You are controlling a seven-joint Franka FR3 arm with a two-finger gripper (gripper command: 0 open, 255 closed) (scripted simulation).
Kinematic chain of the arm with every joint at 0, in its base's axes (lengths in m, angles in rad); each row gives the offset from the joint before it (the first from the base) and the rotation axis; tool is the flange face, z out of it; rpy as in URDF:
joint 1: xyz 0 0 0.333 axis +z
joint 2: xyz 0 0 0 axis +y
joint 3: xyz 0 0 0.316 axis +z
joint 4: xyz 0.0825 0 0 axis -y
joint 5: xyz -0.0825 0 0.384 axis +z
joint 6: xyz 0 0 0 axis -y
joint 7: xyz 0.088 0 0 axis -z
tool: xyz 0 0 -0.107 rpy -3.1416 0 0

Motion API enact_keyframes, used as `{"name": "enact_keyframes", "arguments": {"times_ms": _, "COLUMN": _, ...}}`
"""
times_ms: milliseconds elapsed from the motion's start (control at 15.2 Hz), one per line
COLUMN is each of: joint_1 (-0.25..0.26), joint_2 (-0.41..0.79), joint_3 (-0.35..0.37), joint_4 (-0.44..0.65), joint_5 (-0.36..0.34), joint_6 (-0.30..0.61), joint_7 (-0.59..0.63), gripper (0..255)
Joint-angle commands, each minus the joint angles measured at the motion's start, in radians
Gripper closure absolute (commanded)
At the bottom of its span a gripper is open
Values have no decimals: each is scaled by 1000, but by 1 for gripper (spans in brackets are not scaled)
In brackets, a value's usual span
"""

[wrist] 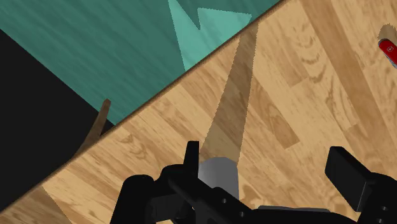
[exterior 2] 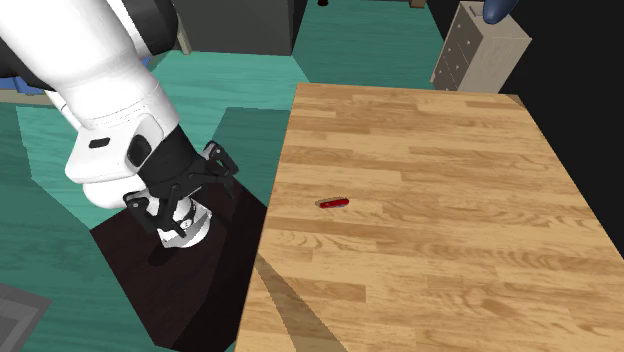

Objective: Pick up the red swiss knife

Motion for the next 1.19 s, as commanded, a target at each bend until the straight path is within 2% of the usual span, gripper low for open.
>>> {"name": "enact_keyframes", "arguments": {"times_ms": 0, "joint_1": 0, "joint_2": 0, "joint_3": 0, "joint_4": 0, "joint_5": 0, "joint_6": 0, "joint_7": 0, "gripper": 0}}
{"name": "enact_keyframes", "arguments": {"times_ms": 1122, "joint_1": 212, "joint_2": 414, "joint_3": 130, "joint_4": 0, "joint_5": 106, "joint_6": 277, "joint_7": -199, "gripper": 0}}
